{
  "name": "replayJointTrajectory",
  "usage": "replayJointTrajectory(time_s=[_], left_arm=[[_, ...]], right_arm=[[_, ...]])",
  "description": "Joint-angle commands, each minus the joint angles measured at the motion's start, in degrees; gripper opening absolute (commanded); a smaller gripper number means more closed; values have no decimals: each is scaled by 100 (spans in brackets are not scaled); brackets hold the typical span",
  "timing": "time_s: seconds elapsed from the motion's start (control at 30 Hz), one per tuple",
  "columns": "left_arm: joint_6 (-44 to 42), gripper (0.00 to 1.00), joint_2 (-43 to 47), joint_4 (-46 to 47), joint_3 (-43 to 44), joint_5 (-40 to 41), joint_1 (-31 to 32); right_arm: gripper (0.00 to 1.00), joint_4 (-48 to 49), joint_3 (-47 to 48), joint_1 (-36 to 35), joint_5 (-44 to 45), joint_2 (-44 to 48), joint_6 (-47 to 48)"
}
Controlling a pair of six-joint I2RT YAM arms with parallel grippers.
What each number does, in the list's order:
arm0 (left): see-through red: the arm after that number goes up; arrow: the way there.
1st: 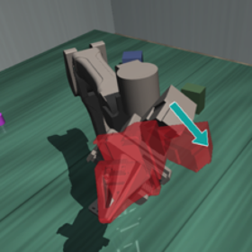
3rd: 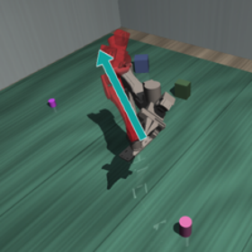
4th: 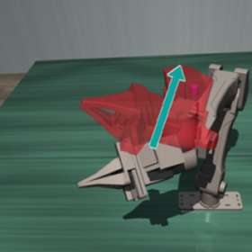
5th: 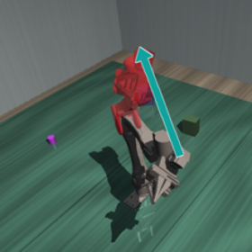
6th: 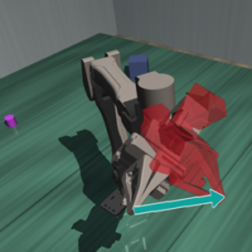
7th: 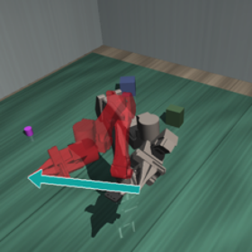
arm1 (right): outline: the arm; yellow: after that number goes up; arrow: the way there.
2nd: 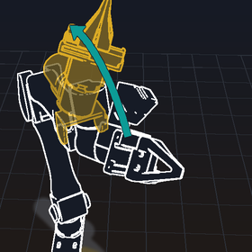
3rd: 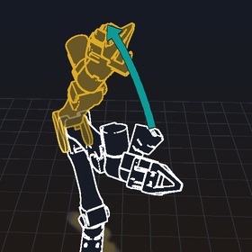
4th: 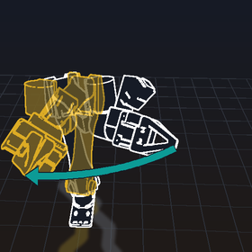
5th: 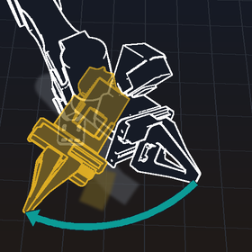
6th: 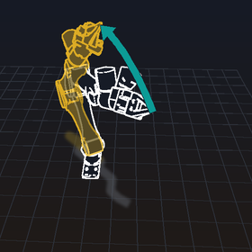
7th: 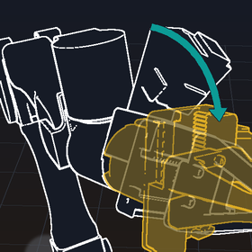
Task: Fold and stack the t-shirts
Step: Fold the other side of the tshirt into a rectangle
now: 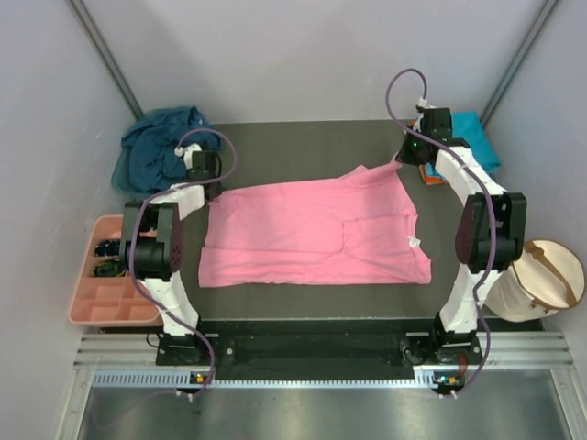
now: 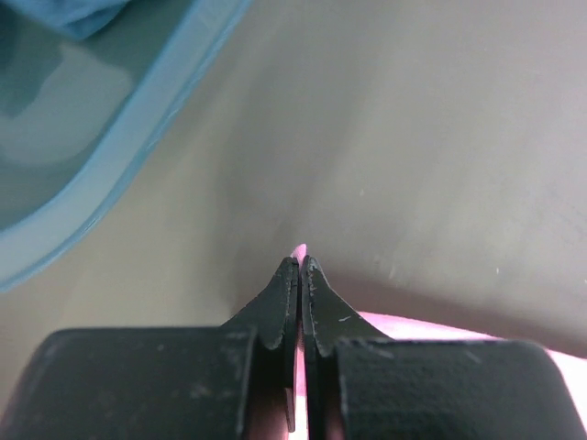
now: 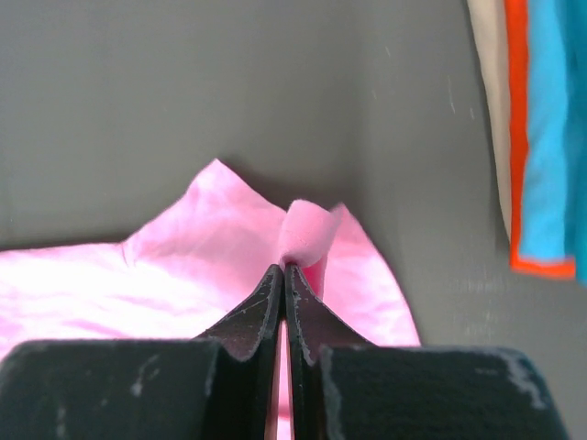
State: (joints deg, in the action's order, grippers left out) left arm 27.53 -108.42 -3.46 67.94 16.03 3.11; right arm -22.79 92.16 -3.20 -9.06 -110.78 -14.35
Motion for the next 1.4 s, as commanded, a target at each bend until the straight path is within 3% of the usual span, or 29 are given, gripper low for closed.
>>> replayJointTrajectory(time_s=[0.0,0.33,0.77,1.37], left_arm=[[384,0,593,162,-325,304,5],[824,0,1428,48,-1045,550,66],[833,0,2202,-269,-1441,875,66],[1009,0,2826,-348,-2197,770,67]], right_arm=[[0,415,-689,21,545,908,-621],[0,512,-2315,-23,1274,2385,-1386],[0,-50,-2887,-23,2127,3220,-1641],[0,-657,-3854,-31,1873,4424,-1887]])
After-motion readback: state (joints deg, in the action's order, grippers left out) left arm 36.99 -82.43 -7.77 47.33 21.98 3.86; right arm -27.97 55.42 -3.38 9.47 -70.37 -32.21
